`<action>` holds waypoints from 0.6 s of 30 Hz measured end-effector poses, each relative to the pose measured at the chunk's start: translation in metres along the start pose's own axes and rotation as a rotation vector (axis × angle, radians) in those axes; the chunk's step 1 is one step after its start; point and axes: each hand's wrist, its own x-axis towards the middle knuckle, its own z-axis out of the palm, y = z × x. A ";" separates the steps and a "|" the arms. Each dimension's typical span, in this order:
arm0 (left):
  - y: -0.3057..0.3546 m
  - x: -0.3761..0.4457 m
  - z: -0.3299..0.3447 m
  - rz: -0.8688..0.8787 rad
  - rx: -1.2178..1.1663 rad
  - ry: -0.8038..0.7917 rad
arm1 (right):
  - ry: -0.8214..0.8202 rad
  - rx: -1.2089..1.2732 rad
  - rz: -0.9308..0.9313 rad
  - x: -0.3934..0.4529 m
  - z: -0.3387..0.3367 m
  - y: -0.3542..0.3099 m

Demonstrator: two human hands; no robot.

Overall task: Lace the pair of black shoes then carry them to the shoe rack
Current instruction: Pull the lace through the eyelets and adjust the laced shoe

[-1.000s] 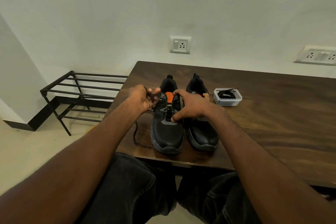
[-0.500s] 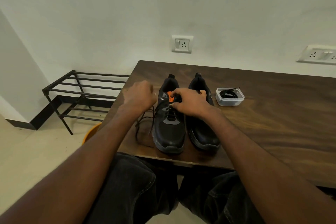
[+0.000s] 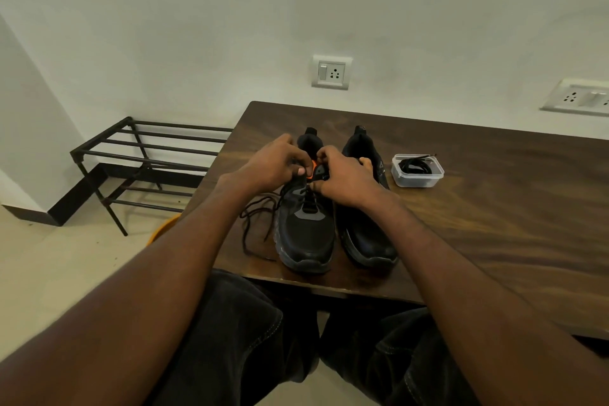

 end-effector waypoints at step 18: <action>-0.007 0.004 0.001 -0.025 -0.205 0.012 | 0.039 0.054 0.006 -0.007 -0.001 -0.015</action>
